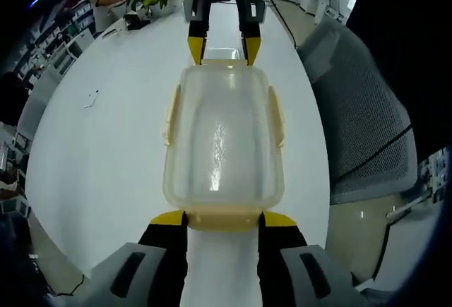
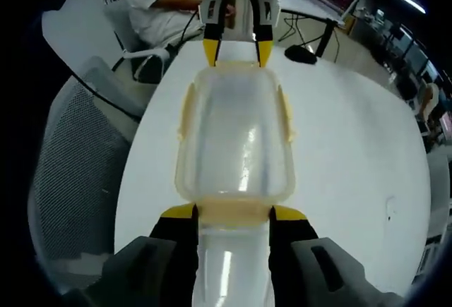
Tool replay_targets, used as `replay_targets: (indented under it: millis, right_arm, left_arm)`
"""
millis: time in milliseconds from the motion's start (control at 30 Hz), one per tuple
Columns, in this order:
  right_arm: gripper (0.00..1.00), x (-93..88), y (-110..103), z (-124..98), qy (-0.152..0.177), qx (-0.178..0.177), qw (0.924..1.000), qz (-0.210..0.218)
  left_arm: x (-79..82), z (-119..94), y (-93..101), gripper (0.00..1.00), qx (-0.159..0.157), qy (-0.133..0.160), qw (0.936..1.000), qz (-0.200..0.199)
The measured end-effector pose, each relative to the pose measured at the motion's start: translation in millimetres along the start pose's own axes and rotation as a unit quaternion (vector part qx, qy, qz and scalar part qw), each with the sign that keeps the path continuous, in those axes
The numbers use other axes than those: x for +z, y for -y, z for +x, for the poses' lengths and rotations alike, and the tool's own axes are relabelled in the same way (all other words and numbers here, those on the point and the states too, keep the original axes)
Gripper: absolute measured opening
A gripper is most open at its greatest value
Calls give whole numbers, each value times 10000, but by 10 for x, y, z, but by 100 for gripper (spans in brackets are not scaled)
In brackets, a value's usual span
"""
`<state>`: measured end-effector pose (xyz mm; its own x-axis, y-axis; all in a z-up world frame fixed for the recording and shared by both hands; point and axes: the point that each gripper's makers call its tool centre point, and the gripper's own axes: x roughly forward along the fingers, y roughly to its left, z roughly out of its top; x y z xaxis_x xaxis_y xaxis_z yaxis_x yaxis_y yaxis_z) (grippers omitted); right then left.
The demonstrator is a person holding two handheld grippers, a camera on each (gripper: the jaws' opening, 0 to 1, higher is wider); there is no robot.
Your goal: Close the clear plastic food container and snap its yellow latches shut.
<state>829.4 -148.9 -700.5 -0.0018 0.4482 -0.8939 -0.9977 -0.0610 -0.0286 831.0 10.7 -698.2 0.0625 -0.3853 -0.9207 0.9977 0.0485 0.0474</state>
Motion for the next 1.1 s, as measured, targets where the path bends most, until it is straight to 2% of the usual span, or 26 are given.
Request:
replay_targets:
  millis: [367, 1100]
  right_arm:
    - [35, -144, 8, -236, 20, -139, 9999, -31]
    - [35, -609, -17, -560, -124, -174, 9998, 29]
  left_arm:
    - [267, -35, -24, 32, 94, 36, 9999, 58]
    - [837, 60, -25, 32, 90, 223, 9996, 136]
